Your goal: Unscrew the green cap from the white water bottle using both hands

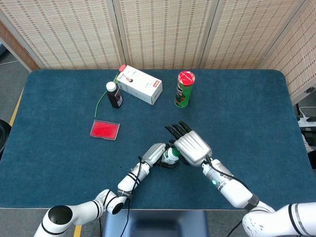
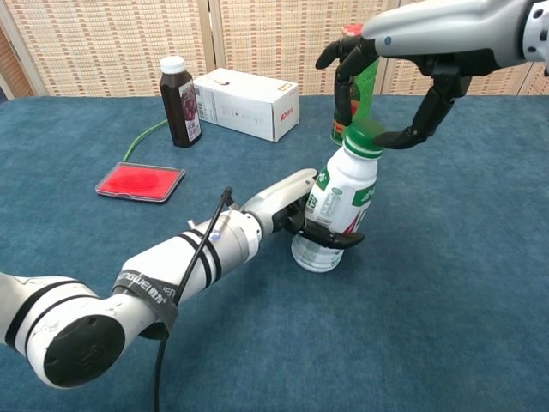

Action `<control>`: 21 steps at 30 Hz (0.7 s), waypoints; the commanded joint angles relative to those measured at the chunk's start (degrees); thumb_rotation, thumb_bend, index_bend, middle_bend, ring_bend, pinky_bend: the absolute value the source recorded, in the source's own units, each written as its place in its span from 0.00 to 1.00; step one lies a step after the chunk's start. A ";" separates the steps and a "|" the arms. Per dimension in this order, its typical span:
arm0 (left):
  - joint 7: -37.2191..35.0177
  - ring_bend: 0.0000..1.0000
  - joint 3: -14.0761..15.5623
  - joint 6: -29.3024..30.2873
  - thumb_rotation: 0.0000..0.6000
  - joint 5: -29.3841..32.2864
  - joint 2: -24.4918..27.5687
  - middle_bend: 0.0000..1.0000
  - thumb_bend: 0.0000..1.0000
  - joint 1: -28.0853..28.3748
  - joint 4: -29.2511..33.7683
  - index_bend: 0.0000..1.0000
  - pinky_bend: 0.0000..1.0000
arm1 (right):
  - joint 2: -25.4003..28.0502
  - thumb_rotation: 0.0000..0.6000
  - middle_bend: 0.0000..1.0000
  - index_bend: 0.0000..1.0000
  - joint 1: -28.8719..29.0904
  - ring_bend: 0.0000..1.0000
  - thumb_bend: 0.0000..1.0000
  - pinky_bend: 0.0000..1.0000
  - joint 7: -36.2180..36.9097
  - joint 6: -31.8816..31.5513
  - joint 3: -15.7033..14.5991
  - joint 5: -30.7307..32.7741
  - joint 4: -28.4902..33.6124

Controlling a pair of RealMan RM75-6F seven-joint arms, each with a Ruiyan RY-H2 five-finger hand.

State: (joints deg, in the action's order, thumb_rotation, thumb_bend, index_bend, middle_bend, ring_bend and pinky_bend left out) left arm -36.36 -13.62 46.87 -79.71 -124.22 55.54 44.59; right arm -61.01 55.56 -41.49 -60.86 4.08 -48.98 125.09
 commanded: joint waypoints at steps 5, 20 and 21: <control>-0.10 0.63 0.05 -0.03 1.00 -0.11 -0.15 0.96 0.93 0.06 -0.41 0.71 0.56 | 1.73 1.00 0.00 0.51 -1.02 0.00 0.29 0.00 2.09 0.38 0.35 -2.24 0.08; -0.79 0.63 -1.02 0.22 1.00 0.59 0.41 0.96 0.92 -0.03 -2.26 0.71 0.56 | 7.15 1.00 0.00 0.10 -5.85 0.00 0.29 0.00 8.63 0.50 -0.79 -6.27 -1.59; -1.46 0.63 -1.27 0.41 1.00 0.79 0.60 0.96 0.92 -0.23 -2.59 0.71 0.56 | 8.30 1.00 0.00 0.08 -6.73 0.00 0.29 0.00 10.09 0.76 -1.06 -7.49 -1.87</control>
State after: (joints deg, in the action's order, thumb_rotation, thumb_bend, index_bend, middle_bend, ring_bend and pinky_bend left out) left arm -37.05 -14.39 47.00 -79.36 -123.97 55.57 42.55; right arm -54.60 50.50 -33.60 -60.03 3.65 -55.02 123.84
